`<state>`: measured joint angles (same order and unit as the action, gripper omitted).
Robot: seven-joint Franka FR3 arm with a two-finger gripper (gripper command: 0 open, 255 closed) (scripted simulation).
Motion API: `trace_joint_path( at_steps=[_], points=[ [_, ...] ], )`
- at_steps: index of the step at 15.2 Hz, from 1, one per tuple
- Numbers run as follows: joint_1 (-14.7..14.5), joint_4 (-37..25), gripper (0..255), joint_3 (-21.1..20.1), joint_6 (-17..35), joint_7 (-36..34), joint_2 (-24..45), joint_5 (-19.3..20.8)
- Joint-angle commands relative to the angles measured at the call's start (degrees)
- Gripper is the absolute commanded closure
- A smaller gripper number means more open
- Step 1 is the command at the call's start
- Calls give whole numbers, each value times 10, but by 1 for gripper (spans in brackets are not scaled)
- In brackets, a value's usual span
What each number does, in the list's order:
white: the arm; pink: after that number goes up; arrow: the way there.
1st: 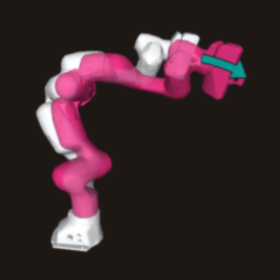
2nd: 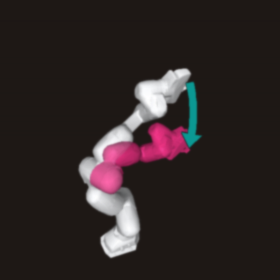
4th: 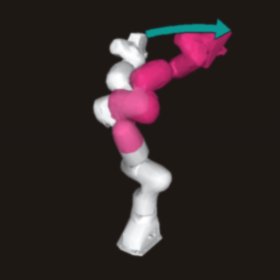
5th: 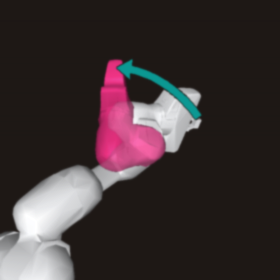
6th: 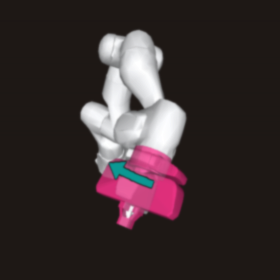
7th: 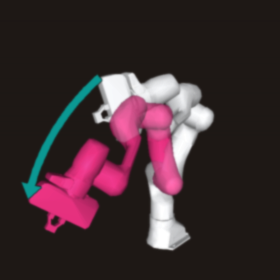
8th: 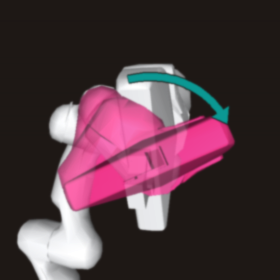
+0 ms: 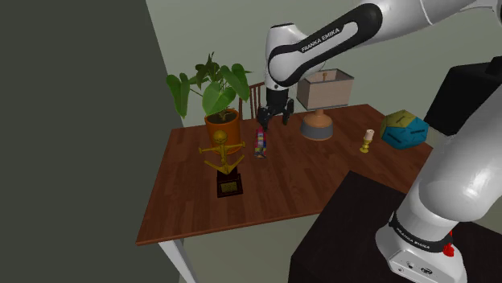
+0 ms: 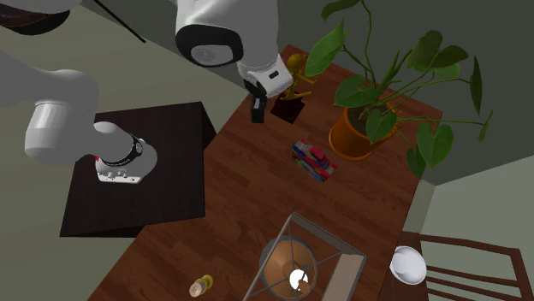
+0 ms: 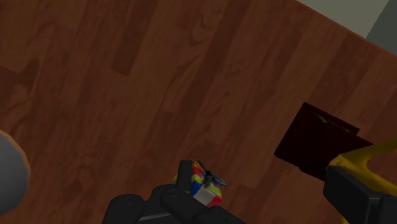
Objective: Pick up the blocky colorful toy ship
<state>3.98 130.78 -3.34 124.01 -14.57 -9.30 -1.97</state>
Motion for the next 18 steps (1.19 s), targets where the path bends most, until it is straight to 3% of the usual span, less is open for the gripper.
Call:
trace_joint_path(
  at_steps=[1,15,18],
  points=[
    [5,-18,0,3,22,-6,45,2],
    [23,-213,0,26,101,-51,350,3],
    [23,-211,0,26,119,-51,365,3]
  ],
)
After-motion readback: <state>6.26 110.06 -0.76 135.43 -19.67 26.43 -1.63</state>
